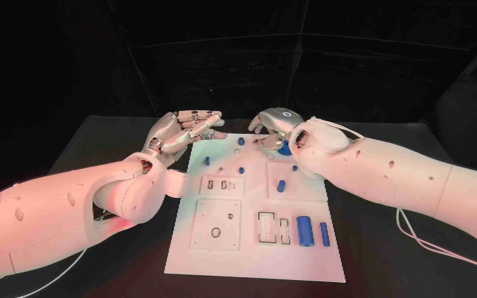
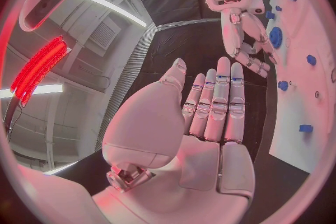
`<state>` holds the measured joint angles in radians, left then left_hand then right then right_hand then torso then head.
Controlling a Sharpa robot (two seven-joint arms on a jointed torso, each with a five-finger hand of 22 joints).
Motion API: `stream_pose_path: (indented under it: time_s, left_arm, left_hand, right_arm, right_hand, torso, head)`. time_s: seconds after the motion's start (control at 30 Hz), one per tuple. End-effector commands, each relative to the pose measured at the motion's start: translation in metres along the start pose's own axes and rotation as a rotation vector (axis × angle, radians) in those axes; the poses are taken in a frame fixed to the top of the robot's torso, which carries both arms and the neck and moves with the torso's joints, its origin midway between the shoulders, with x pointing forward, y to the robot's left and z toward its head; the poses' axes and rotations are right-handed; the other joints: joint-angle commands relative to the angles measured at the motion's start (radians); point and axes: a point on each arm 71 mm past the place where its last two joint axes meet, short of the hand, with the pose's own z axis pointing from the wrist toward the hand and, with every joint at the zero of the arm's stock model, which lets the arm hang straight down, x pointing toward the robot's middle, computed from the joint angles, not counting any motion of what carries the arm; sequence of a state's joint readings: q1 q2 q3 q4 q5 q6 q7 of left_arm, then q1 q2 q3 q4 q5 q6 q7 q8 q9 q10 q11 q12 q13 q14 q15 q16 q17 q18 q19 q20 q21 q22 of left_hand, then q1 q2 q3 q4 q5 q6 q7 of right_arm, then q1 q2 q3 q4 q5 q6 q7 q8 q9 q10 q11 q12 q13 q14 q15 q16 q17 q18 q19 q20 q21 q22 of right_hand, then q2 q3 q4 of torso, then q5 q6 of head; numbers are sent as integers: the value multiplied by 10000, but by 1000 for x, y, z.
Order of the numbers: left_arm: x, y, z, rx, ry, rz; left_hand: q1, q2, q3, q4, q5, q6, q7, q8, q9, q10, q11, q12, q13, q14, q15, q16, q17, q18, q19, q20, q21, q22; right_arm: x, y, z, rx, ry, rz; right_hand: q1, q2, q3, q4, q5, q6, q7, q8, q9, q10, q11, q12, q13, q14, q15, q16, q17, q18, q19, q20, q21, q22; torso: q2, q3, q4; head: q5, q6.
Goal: Assemble the parts on the task board
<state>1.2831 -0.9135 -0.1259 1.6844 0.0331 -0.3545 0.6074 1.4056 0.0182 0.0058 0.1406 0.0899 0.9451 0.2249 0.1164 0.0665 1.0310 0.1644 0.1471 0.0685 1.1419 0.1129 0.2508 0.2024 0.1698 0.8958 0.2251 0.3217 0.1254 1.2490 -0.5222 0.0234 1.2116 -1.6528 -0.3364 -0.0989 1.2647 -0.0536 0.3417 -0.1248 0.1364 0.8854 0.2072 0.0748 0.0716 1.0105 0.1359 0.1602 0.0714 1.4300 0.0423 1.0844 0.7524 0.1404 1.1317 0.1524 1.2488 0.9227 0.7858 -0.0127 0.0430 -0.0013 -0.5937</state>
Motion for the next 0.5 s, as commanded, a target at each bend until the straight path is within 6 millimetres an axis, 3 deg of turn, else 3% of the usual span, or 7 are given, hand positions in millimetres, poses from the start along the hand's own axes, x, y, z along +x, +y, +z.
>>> stream_pose_path:
  time_s: [0.03,0.07,0.17,0.23,0.33,0.5]
  left_arm:
    - [-2,-2,0,43,-11,-33]
    - [-3,-2,0,45,-38,-18]
    - [-5,-2,0,40,-90,-18]
    - [-6,-2,0,39,-111,-20]
    - [-7,-2,1,32,-128,-20]
    - [-7,-1,2,21,-127,-23]
  left_hand:
    - [-5,66,11,-84,14,7,38,-65,-8,20,44,-67,-11,-70,7,-68,19,133,-38,25,-54,-11]
    - [0,72,16,-91,16,14,29,-64,-6,26,40,-68,-11,-71,7,-72,23,134,-40,27,-57,-14]
    - [2,75,19,-96,17,19,22,-64,-5,32,37,-69,-10,-73,6,-75,26,135,-41,27,-60,-17]
    - [5,79,22,-101,17,26,16,-63,-3,39,33,-70,-9,-73,5,-78,28,136,-41,28,-62,-19]
    - [5,79,22,-101,17,26,16,-63,-3,39,33,-70,-9,-73,5,-78,28,136,-41,28,-62,-19]
    - [5,79,22,-101,17,26,16,-63,-3,39,33,-70,-9,-73,5,-78,28,136,-41,28,-62,-19]
  right_arm:
    - [-9,-8,-14,356,-280,690]
    - [-10,-15,-22,572,2,735]
    - [-11,-27,-36,1032,500,773]
    - [-12,-36,-44,1387,862,762]
    - [-11,-48,-51,1903,1315,702]
    - [-9,-63,-57,2635,1820,650]
  right_hand:
    - [-416,-190,-302,294,594,56,-76,23,-12,760,-148,423,126,227,-84,469,638,-227,487,-64,356,655]
    - [-540,-290,-450,422,676,81,-123,22,-13,1216,-235,674,235,332,-151,740,1010,-301,765,-116,566,1040]
    - [-759,-554,-925,751,729,-5,-343,-10,-29,2435,-535,1506,719,512,-383,1278,1734,-442,1293,-314,976,1777]
    - [-912,-679,-1392,1074,816,-133,-426,-32,-34,2943,-634,2193,1218,593,-479,1607,2178,-553,1654,-438,1265,2310]
    - [-821,-659,-2149,1600,898,-293,-454,7,-20,2836,-662,3294,2202,592,-519,1840,2437,-617,1834,-504,1443,2622]
    - [22,-367,-3716,2803,1046,-554,-373,255,0,1467,-559,5724,4701,573,-405,2205,2793,-688,2067,-436,1715,3120]
  torso:
    - [-3,8,-31]
    - [-6,12,-49]
    - [-13,5,-22]
    - [-7,11,-8]
    - [8,19,-3]
    - [10,3,0]
  head:
    - [-51,26]
    - [-53,53]
    - [-104,84]
    - [-123,87]
    - [-134,104]
    - [-169,97]
